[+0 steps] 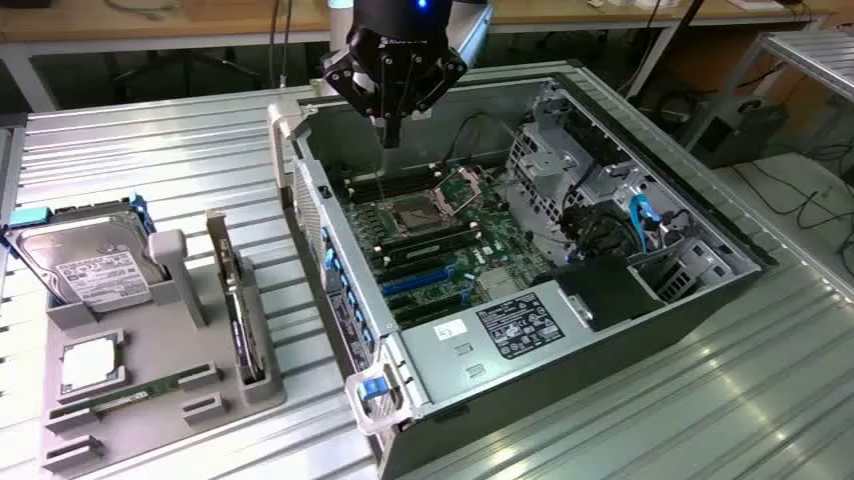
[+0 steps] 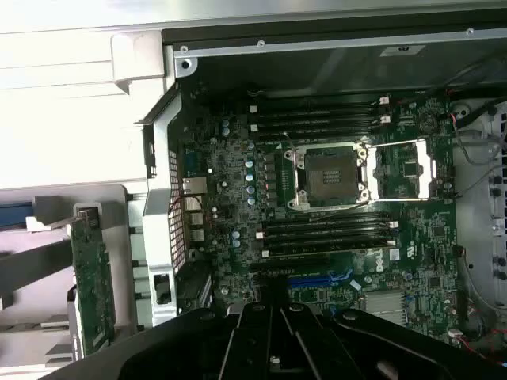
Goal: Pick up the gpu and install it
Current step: 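Reach for the gpu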
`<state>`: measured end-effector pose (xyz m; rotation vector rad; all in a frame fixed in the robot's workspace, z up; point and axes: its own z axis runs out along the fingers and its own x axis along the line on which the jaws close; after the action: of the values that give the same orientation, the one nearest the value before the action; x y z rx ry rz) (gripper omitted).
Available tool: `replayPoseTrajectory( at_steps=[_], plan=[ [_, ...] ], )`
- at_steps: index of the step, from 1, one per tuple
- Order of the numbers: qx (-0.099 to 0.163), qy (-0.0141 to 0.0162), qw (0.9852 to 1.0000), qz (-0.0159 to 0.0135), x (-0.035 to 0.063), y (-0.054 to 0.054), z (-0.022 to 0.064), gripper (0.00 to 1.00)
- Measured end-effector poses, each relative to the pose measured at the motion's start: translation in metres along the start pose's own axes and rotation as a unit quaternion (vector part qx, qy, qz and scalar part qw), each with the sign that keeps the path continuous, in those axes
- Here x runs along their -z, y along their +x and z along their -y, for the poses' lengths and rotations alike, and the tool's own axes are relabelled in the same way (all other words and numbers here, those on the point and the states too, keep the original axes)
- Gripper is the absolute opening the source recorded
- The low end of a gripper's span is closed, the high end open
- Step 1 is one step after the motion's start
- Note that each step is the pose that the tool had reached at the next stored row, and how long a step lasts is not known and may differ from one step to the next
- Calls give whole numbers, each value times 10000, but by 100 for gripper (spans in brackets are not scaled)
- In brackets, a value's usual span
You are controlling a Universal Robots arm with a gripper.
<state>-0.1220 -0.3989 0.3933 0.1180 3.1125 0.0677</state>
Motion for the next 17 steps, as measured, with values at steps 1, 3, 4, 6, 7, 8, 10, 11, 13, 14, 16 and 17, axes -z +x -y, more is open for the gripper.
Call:
replayPoseTrajectory(
  at_steps=[1, 3, 4, 6, 7, 8, 10, 11, 13, 14, 16, 17],
  plan=[
    [0, 0, 10000, 0, 0, 0, 0, 11],
    [0, 0, 10000, 0, 0, 0, 0, 11],
    [0, 0, 10000, 0, 0, 0, 0, 11],
    [0, 0, 10000, 0, 0, 0, 0, 11],
    [0, 0, 10000, 0, 0, 0, 0, 11],
    [0, 0, 10000, 0, 0, 0, 0, 11],
    [-1, 0, 10000, 0, 1, 12, 1, 11],
    [0, 1, 10000, 0, 2, 25, 12, 11],
    [0, 1, 10000, 0, 5, 83, 48, 11],
    [0, 1, 10000, 0, 6, 111, 64, 11],
    [-1, 0, 10000, 0, 10, 196, 108, 11],
    [-1, 0, 10000, 1, 11, 232, 127, 11]
  ],
)
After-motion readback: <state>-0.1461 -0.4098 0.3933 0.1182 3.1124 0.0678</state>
